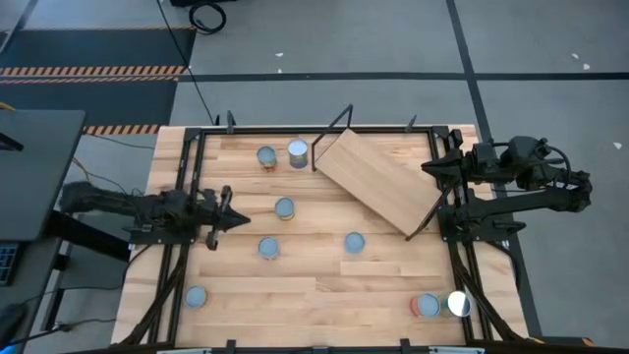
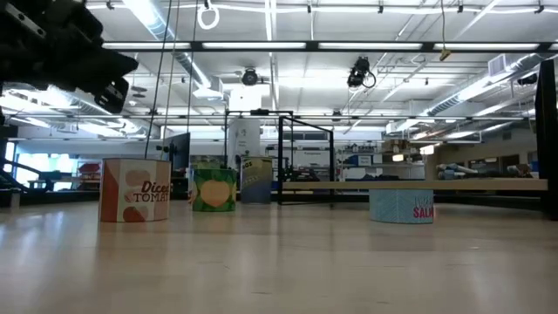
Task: Pick and place cans onto a shelf
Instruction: Put the canned diced tomatoes on the shelf
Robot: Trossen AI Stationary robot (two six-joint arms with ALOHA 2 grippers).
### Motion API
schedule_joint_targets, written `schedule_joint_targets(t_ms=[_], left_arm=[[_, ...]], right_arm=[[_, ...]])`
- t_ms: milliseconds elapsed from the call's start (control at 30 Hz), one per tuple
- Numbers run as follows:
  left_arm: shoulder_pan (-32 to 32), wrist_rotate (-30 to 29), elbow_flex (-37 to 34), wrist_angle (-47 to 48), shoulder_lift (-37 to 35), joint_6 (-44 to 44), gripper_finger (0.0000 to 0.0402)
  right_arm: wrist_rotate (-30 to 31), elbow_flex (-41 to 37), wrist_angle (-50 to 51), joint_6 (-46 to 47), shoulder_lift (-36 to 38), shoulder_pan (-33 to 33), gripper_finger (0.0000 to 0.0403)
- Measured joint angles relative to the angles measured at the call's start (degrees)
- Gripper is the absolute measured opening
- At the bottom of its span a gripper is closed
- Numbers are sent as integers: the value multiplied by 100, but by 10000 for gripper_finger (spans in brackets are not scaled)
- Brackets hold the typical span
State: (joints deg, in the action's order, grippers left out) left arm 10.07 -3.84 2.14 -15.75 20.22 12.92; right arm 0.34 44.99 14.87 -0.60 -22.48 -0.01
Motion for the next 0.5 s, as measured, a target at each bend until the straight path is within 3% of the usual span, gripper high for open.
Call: schedule_joint_targets(t_ms=[300,500], left_arm=[[2014,-2219,1644,18,2970,891,5],[2629,-2777,2855,1229,4201,1870,5]], right_arm=[[1,2,-1,0,0,0,35],[0,2,0,0,0,0,35]])
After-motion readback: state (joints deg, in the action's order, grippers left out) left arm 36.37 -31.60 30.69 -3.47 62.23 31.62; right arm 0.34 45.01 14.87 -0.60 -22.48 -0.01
